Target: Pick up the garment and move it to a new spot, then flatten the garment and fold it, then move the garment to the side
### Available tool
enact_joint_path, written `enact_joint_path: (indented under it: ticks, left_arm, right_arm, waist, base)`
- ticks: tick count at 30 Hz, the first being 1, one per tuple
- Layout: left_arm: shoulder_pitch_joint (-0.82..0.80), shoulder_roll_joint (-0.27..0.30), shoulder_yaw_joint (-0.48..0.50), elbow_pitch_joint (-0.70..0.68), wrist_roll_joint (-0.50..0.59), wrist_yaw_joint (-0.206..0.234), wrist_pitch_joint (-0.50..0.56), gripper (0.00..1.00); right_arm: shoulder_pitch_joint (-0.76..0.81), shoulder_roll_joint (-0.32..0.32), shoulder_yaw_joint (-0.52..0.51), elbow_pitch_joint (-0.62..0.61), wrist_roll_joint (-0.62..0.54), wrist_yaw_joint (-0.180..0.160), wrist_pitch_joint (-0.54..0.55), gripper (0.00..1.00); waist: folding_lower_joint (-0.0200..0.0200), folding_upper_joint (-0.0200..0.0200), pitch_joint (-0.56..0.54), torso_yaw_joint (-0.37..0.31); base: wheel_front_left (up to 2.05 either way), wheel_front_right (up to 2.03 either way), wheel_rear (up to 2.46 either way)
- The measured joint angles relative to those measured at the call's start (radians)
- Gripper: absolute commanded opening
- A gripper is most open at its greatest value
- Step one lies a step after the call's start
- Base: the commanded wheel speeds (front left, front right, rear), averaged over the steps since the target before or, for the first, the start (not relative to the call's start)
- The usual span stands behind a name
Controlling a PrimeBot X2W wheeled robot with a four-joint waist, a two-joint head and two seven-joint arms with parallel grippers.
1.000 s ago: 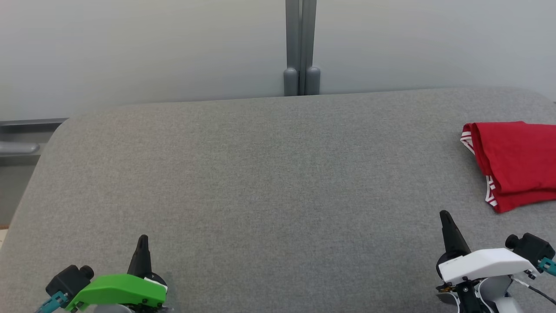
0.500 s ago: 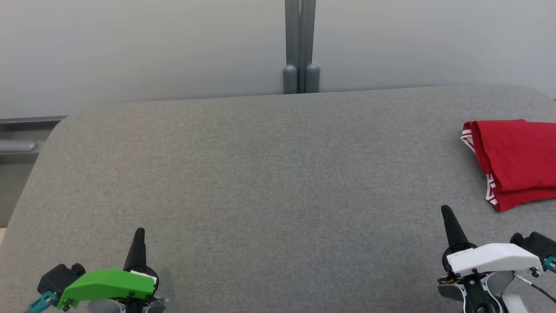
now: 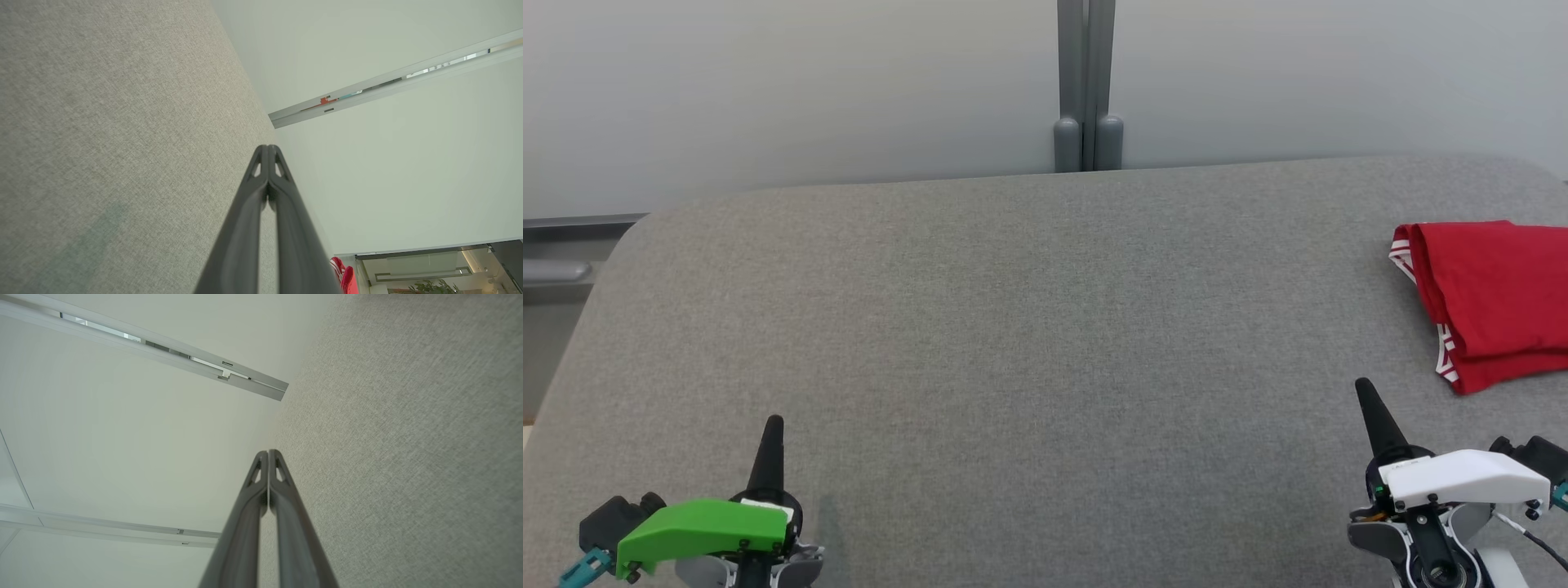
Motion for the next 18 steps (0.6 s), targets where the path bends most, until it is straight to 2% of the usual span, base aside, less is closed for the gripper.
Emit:
enact_joint_path:
  ticks: [18]
  left_arm:
    - [-0.018, -0.009, 0.045, -0.006, -0.128, -0.033, 0.043, 0.0]
  right_arm:
    - [-0.018, -0.001, -0.014, -0.002, 0.156, 0.0, 0.034, 0.0]
  waist:
    - [0.0, 0.0, 0.009, -0.002]
  base:
    - [0.0, 0.0, 0.0]
